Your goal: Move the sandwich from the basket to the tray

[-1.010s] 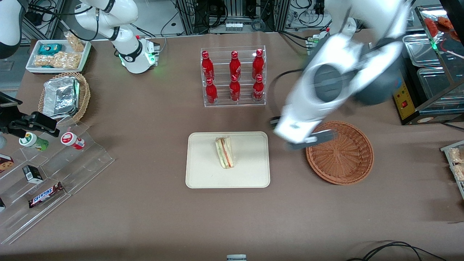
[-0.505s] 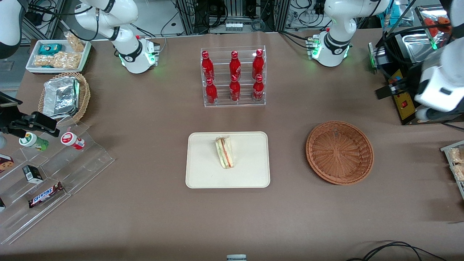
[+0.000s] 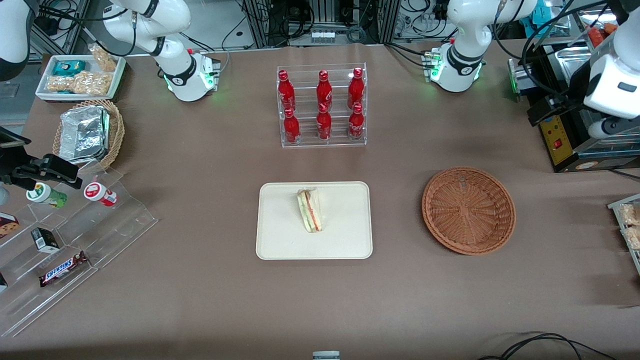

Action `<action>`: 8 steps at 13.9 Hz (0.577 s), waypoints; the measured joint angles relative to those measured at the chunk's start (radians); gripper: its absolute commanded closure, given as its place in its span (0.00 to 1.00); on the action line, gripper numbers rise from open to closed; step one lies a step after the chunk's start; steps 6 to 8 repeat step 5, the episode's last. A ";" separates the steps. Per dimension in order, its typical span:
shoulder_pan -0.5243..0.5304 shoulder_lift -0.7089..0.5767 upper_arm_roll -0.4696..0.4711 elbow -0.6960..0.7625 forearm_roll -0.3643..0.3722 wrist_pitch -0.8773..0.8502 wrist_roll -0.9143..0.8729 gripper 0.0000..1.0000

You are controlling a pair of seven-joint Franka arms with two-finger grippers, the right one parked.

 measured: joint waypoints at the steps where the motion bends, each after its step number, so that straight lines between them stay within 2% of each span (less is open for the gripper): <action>1: 0.000 0.000 0.000 0.007 -0.003 -0.009 0.030 0.00; 4: 0.001 0.000 0.002 0.009 -0.006 -0.014 0.126 0.00; 8: 0.002 0.000 0.004 0.010 -0.006 -0.015 0.137 0.00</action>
